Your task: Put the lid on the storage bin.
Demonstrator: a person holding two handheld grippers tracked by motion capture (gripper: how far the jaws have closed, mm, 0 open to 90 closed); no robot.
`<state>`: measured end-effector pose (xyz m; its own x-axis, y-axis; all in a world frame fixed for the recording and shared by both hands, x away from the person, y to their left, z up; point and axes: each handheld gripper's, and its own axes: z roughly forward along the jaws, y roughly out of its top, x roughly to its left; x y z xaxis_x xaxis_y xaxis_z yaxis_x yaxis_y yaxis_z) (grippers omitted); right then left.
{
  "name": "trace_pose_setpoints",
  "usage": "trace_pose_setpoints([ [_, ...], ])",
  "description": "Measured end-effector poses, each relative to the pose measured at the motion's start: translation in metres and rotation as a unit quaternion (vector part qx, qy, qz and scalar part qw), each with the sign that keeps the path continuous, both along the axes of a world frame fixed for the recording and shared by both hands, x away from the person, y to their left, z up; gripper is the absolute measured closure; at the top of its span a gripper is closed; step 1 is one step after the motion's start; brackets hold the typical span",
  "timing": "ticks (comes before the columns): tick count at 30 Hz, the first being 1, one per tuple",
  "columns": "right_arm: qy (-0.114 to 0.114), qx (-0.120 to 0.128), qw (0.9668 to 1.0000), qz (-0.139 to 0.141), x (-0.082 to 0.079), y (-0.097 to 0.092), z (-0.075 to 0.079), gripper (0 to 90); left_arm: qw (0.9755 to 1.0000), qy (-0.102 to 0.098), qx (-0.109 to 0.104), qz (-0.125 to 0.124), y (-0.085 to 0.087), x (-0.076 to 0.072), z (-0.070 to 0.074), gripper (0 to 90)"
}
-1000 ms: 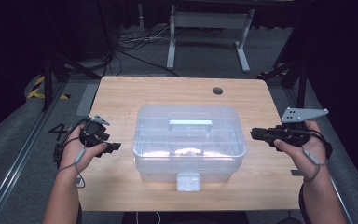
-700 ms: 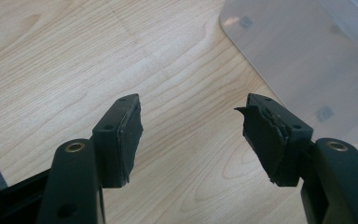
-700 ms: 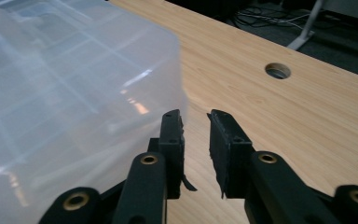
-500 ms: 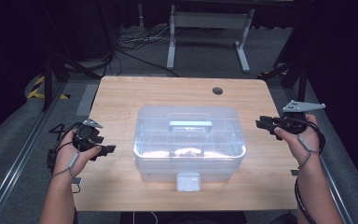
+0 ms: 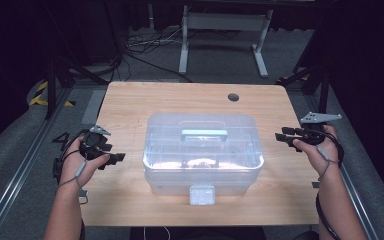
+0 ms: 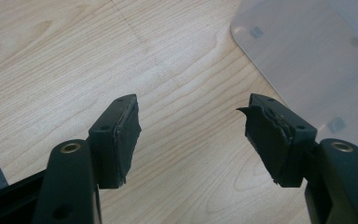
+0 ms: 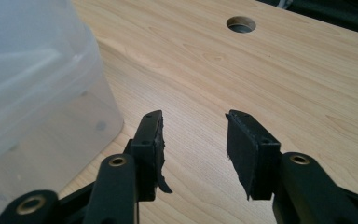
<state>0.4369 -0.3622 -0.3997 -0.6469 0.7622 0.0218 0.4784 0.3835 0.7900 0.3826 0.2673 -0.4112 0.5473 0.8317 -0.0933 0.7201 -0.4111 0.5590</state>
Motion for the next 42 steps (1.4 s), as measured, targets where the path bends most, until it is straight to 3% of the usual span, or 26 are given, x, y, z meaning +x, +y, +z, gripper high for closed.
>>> trace_pose_setpoints([
  [6, 0.0, -0.022, 0.9996, 0.018, 0.007, -0.002, -0.016, 49.8, 0.9999, -0.01, 0.001, -0.005, -0.001, 0.003, -0.002, 35.3],
  [11, 0.012, -0.038, 0.9992, 0.001, 0.011, -0.002, -0.031, 47.3, 0.9998, -0.013, 0.001, -0.013, -0.002, 0.008, -0.006, 35.3],
  [15, 0.023, -0.037, 0.999, -0.001, 0.013, -0.002, -0.042, 46.6, 0.9999, -0.005, 0.001, -0.016, -0.002, 0.012, -0.011, 35.3],
  [29, 0.017, -0.03, 0.9993, 0.014, 0.016, -0.005, -0.07, 45.2, 0.9996, 0.009, 0.001, -0.027, -0.001, 0.02, -0.026, 35.2],
  [42, 0.012, -0.021, 0.9997, 0.01, 0.014, 0.004, -0.086, 35.4, 0.9995, 0.015, 0.002, -0.029, -0.002, 0.022, -0.033, 34.7],
])
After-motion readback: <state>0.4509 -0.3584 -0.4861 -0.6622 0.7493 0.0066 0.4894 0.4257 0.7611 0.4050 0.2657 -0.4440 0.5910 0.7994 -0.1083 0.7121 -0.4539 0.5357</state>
